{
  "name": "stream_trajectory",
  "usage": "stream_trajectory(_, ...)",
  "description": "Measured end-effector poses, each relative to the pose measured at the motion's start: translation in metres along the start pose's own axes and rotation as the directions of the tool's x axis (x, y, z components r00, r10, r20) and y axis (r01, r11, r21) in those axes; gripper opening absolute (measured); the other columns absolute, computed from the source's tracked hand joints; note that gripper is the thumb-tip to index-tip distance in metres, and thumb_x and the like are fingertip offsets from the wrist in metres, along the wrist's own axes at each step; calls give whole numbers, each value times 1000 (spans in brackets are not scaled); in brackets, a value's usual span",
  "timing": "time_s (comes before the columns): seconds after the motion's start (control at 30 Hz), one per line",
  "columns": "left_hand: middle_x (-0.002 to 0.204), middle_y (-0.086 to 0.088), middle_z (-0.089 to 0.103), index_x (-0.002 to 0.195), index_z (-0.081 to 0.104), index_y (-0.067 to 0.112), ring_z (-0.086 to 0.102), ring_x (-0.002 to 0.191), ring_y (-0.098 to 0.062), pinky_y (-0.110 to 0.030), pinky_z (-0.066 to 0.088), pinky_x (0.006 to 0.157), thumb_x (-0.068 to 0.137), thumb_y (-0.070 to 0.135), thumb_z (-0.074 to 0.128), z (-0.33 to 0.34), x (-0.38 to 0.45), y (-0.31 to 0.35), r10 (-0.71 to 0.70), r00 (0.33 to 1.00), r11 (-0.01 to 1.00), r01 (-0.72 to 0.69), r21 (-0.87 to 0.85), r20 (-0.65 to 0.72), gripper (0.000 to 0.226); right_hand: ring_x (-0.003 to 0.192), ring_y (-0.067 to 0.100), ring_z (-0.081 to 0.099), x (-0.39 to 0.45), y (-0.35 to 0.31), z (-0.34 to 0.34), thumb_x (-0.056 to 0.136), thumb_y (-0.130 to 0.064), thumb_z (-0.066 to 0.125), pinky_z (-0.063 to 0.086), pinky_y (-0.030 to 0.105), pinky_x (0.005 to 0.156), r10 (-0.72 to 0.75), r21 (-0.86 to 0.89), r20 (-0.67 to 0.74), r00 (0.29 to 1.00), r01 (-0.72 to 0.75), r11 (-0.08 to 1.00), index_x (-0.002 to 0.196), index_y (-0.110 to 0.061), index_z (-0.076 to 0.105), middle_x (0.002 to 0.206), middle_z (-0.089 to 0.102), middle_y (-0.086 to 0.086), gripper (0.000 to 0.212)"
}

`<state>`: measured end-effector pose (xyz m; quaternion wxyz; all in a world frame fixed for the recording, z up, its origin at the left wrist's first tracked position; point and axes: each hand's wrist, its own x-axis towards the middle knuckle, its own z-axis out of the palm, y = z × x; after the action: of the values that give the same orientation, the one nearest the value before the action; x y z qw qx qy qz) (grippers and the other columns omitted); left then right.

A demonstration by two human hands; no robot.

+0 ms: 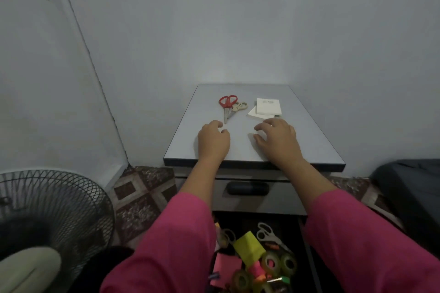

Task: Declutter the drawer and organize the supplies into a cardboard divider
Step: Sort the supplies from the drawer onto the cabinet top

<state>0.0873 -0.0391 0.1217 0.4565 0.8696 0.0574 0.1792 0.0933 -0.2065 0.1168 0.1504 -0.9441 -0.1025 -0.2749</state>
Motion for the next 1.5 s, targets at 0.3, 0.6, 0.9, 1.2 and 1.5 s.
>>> stream_trajectory(0.3,105,-1,58,107,65,9,53,98,-16,-18,43,83,92,2,51,-14,-90,-31,392,903,907,-411,-93,-176,22,86,21,51,-114,-6,5,84,-26,59,38,34,68,-218,50,-285,933,241,969,86,-17,71,85,61,2,16)
stream_trajectory(0.6,103,-7,61,104,69,9,50,104,-23,-25,38,80,90,3,50,15,-150,-145,226,957,931,-266,250,180,24,78,26,62,-212,37,53,81,-20,71,50,36,63,-133,89,249,959,114,989,87,-17,73,84,64,2,7)
stream_trajectory(0.9,124,-10,61,118,67,16,54,114,-25,-27,42,91,86,0,47,32,-164,-181,-63,870,878,-185,442,490,41,100,31,61,-237,55,81,93,-21,47,48,32,79,243,-117,651,719,-221,968,111,-11,63,109,58,12,27)
stream_trajectory(1.2,114,-11,60,118,61,15,54,107,-28,-33,47,88,85,1,41,65,-159,-198,-150,789,845,-210,491,596,41,107,29,61,-228,61,115,93,-12,47,49,33,84,371,-195,721,585,-343,919,120,-9,59,117,61,13,30)
stream_trajectory(1.5,146,-11,37,149,28,16,38,126,-30,-35,33,103,92,2,38,88,-158,-212,-126,752,774,-334,539,647,60,126,31,43,-229,64,145,96,-15,46,39,35,101,400,-256,744,534,-325,910,142,-7,32,138,42,17,49)
